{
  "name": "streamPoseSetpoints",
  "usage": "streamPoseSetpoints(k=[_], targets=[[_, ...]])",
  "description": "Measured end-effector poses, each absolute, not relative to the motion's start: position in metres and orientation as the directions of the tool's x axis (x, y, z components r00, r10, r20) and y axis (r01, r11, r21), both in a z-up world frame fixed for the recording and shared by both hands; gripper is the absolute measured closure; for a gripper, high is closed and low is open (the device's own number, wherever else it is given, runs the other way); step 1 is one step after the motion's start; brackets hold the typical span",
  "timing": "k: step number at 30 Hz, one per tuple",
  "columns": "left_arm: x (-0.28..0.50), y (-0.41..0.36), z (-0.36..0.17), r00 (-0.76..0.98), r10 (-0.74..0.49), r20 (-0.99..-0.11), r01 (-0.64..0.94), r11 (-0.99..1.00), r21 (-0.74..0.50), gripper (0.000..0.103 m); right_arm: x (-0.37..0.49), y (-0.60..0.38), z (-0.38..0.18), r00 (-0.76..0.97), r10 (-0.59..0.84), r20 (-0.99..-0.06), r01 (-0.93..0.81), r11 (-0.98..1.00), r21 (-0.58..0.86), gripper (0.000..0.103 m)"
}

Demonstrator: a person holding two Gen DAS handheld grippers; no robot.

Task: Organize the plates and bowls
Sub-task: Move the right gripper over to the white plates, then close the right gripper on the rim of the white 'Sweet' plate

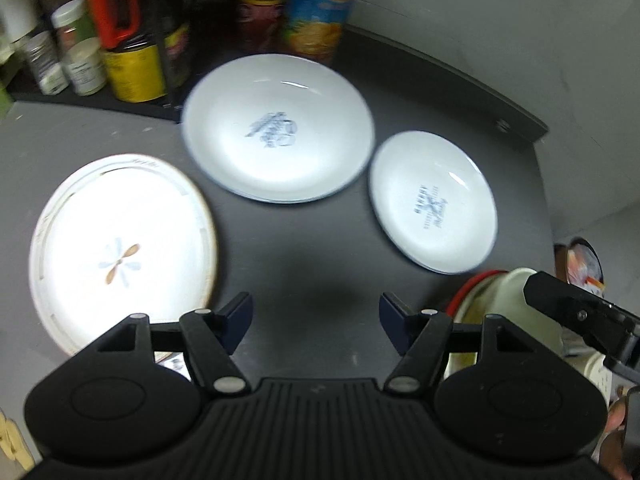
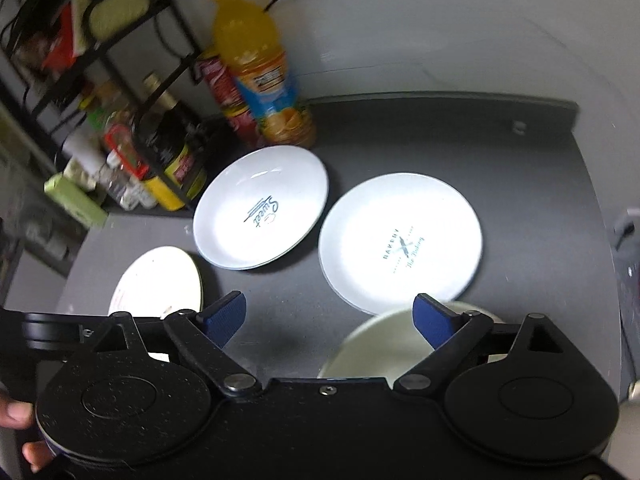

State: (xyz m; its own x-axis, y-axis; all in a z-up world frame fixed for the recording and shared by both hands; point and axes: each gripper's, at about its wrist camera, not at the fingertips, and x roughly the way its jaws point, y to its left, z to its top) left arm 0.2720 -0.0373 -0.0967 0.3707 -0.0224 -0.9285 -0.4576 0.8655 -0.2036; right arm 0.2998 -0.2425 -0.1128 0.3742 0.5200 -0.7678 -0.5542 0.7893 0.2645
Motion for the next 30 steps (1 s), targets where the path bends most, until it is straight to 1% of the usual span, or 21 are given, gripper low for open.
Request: streamPoseSetpoints(k=[7,13,20,25,30], targets=[[0.255,-0.018,-0.097,0.364,0.031,-0.931,-0.562,0.805,-0.193,0.035,0.306,-0.22,-0.119,0.327,0.514,-0.793,-0.658,0.726,0.199,0.013],[0.242,-0.012,-0.091,0.374,0.053,-0.926,-0.605,0.771,-0.201,0.035,0.307,-0.206,-0.123,0.284,0.517,-0.807,-0.713,0.677,0.182,0.013],[0.231,-0.004,-0.092,0.381,0.067,-0.922,-0.656,0.722,-0.219,0.035,0.309,-0.192,-0.126,0.28,0.49,-0.825,-0.734,0.663,0.144,0.013],[0.231,0.002,-0.094,0.374,0.093,-0.923,-0.674,0.71,-0.202,0.035,0.314,-0.182,-0.135,0.273,0.455,-0.848,-0.732,0.67,0.124,0.013],[0.237,0.014,-0.103,0.371,0.103,-0.923,-0.685,0.701,-0.197,0.035,0.319,-0.171,-0.139,0.245,0.461,-0.853,-0.718,0.677,0.16,0.013]])
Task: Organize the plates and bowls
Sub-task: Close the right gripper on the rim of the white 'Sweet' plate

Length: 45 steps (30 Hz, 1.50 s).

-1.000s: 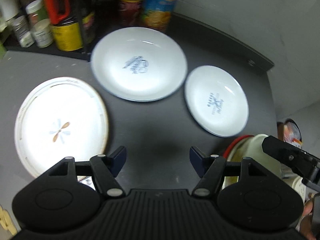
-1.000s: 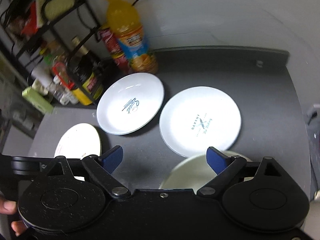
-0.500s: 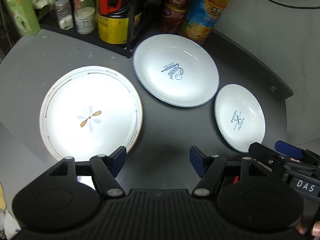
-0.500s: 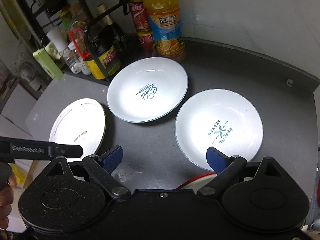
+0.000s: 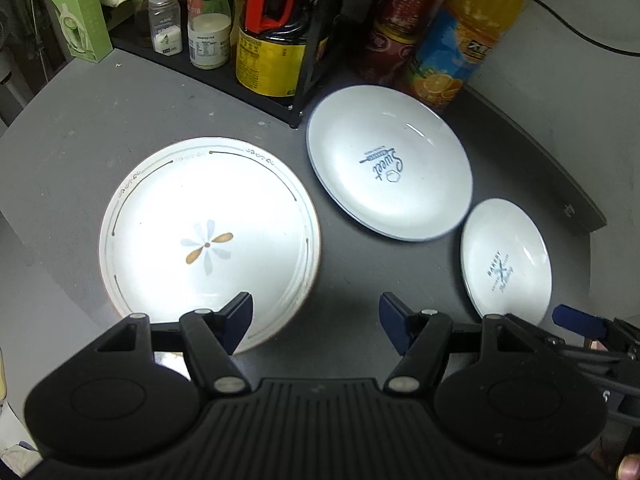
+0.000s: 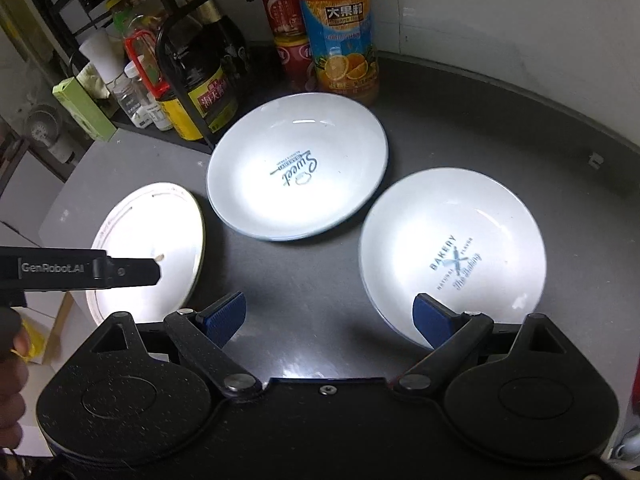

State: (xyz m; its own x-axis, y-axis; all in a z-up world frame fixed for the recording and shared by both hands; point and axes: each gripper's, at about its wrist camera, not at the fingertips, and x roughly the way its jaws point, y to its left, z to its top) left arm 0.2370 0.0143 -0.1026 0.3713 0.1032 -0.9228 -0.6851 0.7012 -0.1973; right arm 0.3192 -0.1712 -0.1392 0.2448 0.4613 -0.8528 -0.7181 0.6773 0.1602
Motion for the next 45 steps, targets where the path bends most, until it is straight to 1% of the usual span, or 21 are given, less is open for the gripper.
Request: streamPoseSetpoints(k=[3,8,11,13,16,21,25,29,30,33,34,37,38,39,41,45], targets=[[0.242,0.023,-0.107,0.382,0.093,-0.92,-0.685,0.697,-0.214,0.035,0.327,-0.161,-0.143,0.257,0.441,-0.86,-0.695,0.703,0.152,0.013],[0.252,0.043,-0.113,0.42,0.069,-0.905,-0.685,0.678,-0.266,0.035,0.34,-0.145,-0.148,0.245,0.464,-0.851,-0.657,0.725,0.206,0.014],[0.261,0.056,-0.114,0.429,0.079,-0.9,-0.674,0.692,-0.26,0.035,0.346,-0.133,-0.15,0.25,0.466,-0.849,-0.646,0.733,0.212,0.017],[0.267,0.064,-0.115,0.442,0.069,-0.894,-0.659,0.702,-0.272,0.036,0.352,-0.126,-0.153,0.247,0.472,-0.846,-0.624,0.746,0.233,0.022],[0.276,0.079,-0.12,0.453,0.042,-0.89,-0.646,0.704,-0.295,0.038,0.36,-0.116,-0.16,0.238,0.47,-0.85,-0.579,0.771,0.265,0.024],[0.292,0.1,-0.13,0.468,0.016,-0.883,-0.612,0.727,-0.311,0.039,0.366,-0.105,-0.177,0.215,0.471,-0.856,-0.515,0.799,0.31,0.029],[0.302,0.115,-0.142,0.47,-0.007,-0.883,-0.596,0.735,-0.323,0.042,0.371,-0.104,-0.196,0.176,0.464,-0.868,-0.432,0.829,0.356,0.039],[0.311,0.124,-0.155,0.46,-0.027,-0.887,-0.581,0.747,-0.324,0.044,0.373,-0.102,-0.211,0.155,0.445,-0.882,-0.384,0.85,0.361,0.041],[0.313,0.125,-0.159,0.459,-0.031,-0.888,-0.578,0.749,-0.325,0.045,0.374,-0.102,-0.214,0.149,0.443,-0.884,-0.37,0.854,0.365,0.044],[0.317,0.131,-0.167,0.468,-0.043,-0.883,-0.57,0.749,-0.339,0.051,0.376,-0.1,-0.221,0.139,0.44,-0.887,-0.335,0.864,0.376,0.047],[0.319,0.133,-0.17,0.466,-0.043,-0.883,-0.573,0.746,-0.339,0.052,0.377,-0.099,-0.223,0.138,0.437,-0.889,-0.324,0.868,0.376,0.049],[0.322,0.135,-0.171,0.484,-0.038,-0.874,-0.563,0.751,-0.344,0.056,0.379,-0.096,-0.227,0.138,0.428,-0.893,-0.309,0.875,0.372,0.051],[0.324,0.136,-0.173,0.478,-0.047,-0.877,-0.561,0.752,-0.346,0.06,0.38,-0.095,-0.228,0.143,0.424,-0.894,-0.305,0.879,0.368,0.052],[0.325,0.138,-0.174,0.477,-0.049,-0.878,-0.567,0.746,-0.349,0.062,0.382,-0.093,-0.228,0.147,0.42,-0.896,-0.301,0.882,0.364,0.053],[0.326,0.14,-0.175,0.476,-0.044,-0.878,-0.571,0.744,-0.347,0.062,0.387,-0.092,-0.229,0.162,0.416,-0.895,-0.293,0.886,0.359,0.054],[0.331,0.145,-0.183,0.471,-0.044,-0.881,-0.574,0.743,-0.344,0.062,0.402,-0.093,-0.231,0.174,0.425,-0.888,-0.279,0.886,0.369,0.064]])
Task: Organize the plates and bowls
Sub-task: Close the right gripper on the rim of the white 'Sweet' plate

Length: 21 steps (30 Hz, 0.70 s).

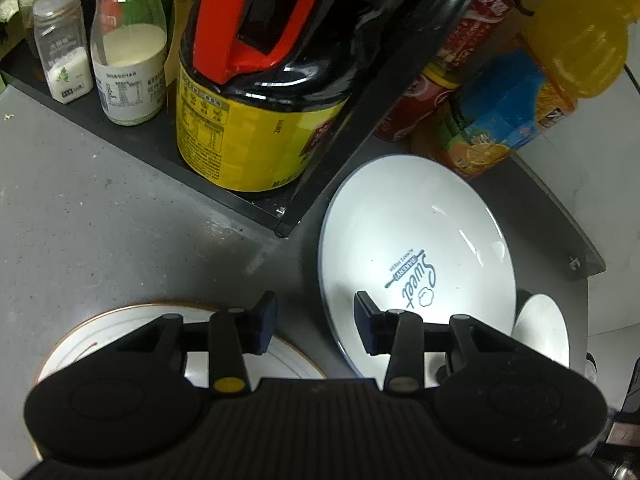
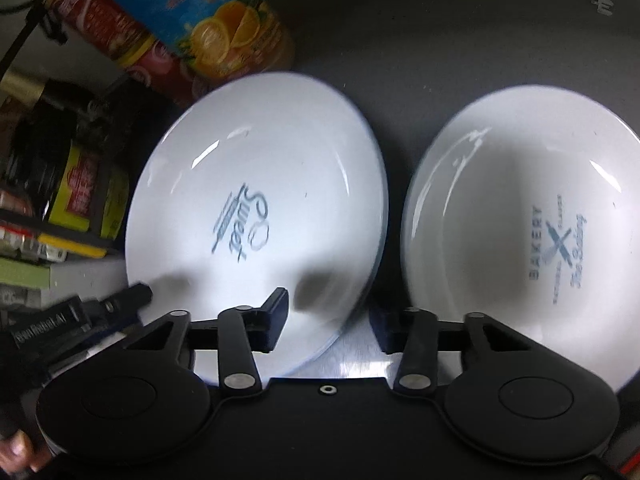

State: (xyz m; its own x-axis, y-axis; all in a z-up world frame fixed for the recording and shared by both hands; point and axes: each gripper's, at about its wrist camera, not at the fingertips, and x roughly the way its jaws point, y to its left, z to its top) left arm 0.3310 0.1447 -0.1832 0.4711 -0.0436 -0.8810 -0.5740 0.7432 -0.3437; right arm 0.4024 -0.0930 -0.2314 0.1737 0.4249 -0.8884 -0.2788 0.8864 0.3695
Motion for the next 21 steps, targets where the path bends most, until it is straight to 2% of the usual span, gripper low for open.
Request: streamPoseSetpoints(k=[1,8,12,14,15,16,19,21], targets=[[0.332,0.146,-0.186,0.472,-0.048,-0.88,-0.574,0.741,-0.348,0.063,0.406,-0.093,-0.231,0.177,0.429,-0.886,-0.277,0.885,0.373,0.067],[0.339,0.153,-0.202,0.475,-0.07,-0.877,-0.591,0.713,-0.377,0.072,0.429,-0.092,-0.234,0.155,0.45,-0.879,-0.233,0.882,0.41,0.068],[0.337,0.153,-0.203,0.486,-0.067,-0.871,-0.597,0.702,-0.387,0.074,0.434,-0.097,-0.237,0.149,0.481,-0.864,-0.2,0.87,0.45,0.068],[0.336,0.156,-0.204,0.495,-0.064,-0.867,-0.605,0.69,-0.396,0.074,0.436,-0.097,-0.237,0.16,0.484,-0.86,-0.193,0.87,0.454,0.072],[0.335,0.158,-0.205,0.499,-0.064,-0.864,-0.613,0.679,-0.404,0.074,0.435,-0.098,-0.237,0.168,0.478,-0.862,-0.193,0.874,0.447,0.077],[0.335,0.161,-0.206,0.504,-0.064,-0.862,-0.62,0.668,-0.412,0.074,0.434,-0.1,-0.237,0.176,0.468,-0.866,-0.19,0.879,0.437,0.087],[0.334,0.165,-0.208,0.516,-0.063,-0.854,-0.632,0.645,-0.43,0.075,0.433,-0.105,-0.237,0.187,0.463,-0.866,-0.186,0.883,0.432,0.088],[0.334,0.166,-0.21,0.529,-0.083,-0.844,-0.629,0.629,-0.456,0.087,0.429,-0.108,-0.236,0.193,0.463,-0.865,-0.199,0.882,0.428,0.089]])
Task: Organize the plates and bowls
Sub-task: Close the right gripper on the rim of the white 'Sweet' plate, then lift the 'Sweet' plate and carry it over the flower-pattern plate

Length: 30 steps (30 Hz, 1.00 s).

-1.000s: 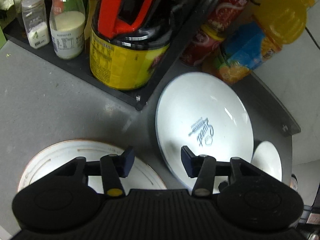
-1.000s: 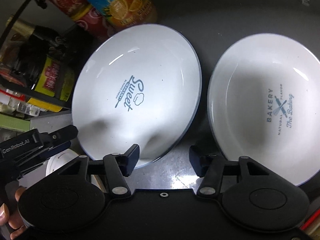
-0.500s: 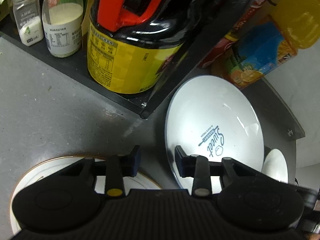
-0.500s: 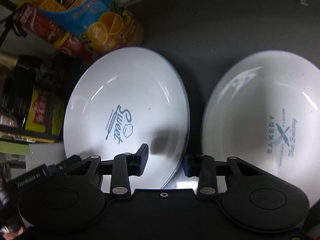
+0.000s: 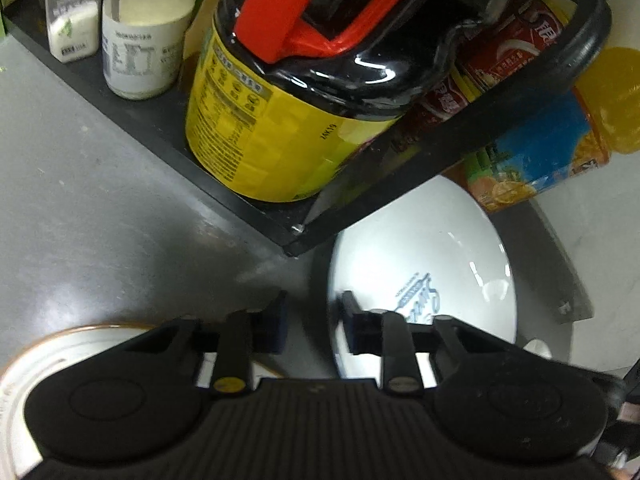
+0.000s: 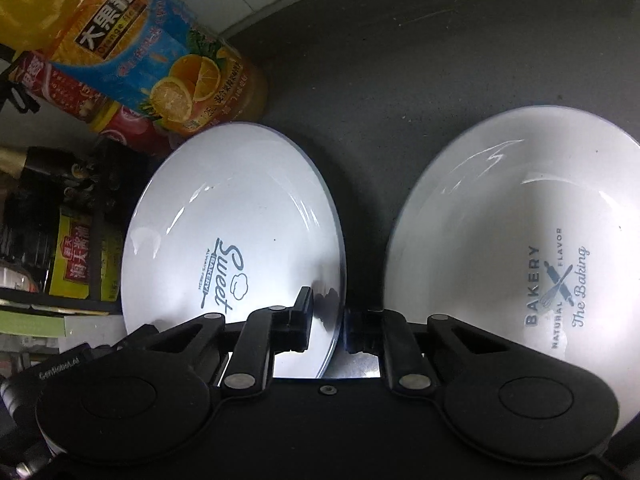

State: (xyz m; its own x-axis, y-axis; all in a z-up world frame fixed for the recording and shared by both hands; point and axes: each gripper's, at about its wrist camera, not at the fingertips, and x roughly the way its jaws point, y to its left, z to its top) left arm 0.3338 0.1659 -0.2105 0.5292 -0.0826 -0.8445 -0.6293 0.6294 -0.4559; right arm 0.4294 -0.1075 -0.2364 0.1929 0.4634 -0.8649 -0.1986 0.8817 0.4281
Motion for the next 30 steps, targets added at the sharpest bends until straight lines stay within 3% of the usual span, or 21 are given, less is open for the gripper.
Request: streamPoseSetpoints(k=[3,30], targets=[[0.336,0.164,-0.21,0.541,-0.098,-0.835,-0.623,0.62,-0.476,0.098,0.42,-0.109,-0.23,0.216,0.462,-0.86,-0.231,0.88,0.414,0.09],[0.308,0.172,-0.183,0.565,-0.143,-0.813,-0.565,0.651,-0.507,0.098,0.364,-0.134,-0.199,0.294,0.567,-0.769,-0.299,0.819,0.49,0.091]])
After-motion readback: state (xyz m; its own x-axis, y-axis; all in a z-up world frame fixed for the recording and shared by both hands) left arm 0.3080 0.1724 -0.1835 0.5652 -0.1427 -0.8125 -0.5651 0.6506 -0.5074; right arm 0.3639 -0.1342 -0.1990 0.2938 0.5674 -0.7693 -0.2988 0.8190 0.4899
